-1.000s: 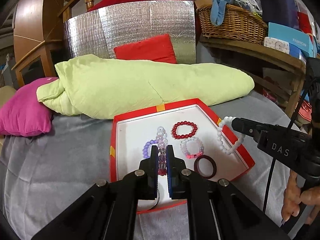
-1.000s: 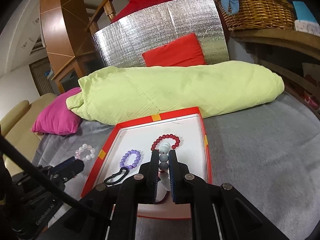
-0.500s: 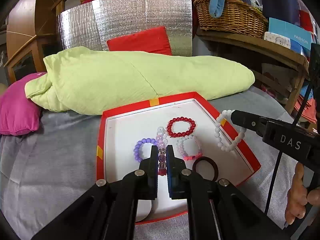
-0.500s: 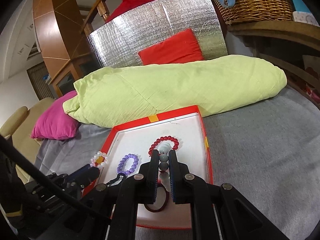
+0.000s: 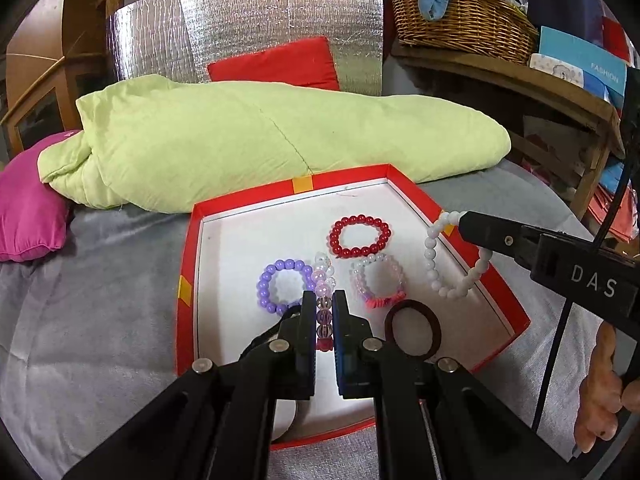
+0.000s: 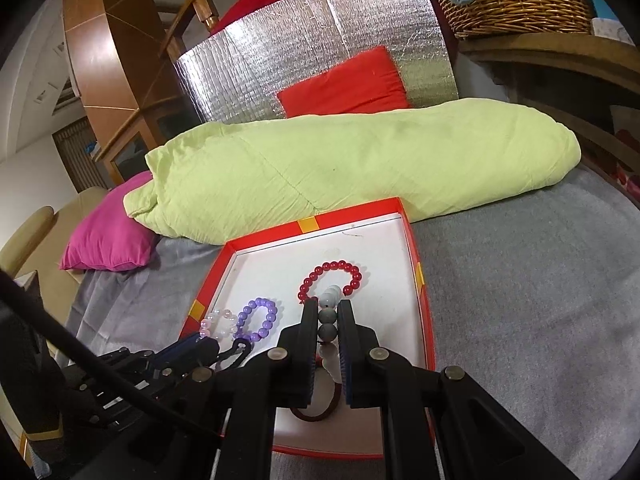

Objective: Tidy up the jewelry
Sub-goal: 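Lower the pale pink bracelet into the box while the right tool lowers the white one, then open the left tool on the pale pink bracelet while the right tool releases the white one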

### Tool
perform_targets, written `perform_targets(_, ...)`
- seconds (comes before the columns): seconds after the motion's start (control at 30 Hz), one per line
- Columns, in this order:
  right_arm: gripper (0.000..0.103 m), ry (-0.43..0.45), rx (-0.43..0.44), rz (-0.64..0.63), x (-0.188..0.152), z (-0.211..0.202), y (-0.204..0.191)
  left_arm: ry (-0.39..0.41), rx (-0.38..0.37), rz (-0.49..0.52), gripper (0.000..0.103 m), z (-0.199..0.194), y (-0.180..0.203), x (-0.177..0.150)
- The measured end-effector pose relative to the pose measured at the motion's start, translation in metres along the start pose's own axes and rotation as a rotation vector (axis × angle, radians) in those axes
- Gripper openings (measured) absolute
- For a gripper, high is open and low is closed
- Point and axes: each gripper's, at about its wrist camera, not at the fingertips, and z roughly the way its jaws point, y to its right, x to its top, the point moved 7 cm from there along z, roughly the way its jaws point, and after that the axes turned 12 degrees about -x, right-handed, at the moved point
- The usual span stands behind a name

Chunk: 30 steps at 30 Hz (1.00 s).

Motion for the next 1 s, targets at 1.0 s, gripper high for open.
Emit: perform_targets(1.0,0.011,-0.066,-0.025,0.022,-0.011,0.014,0.012,-0.072,-0.088,-0.034,0.008,0.023,0.002,-0.024)
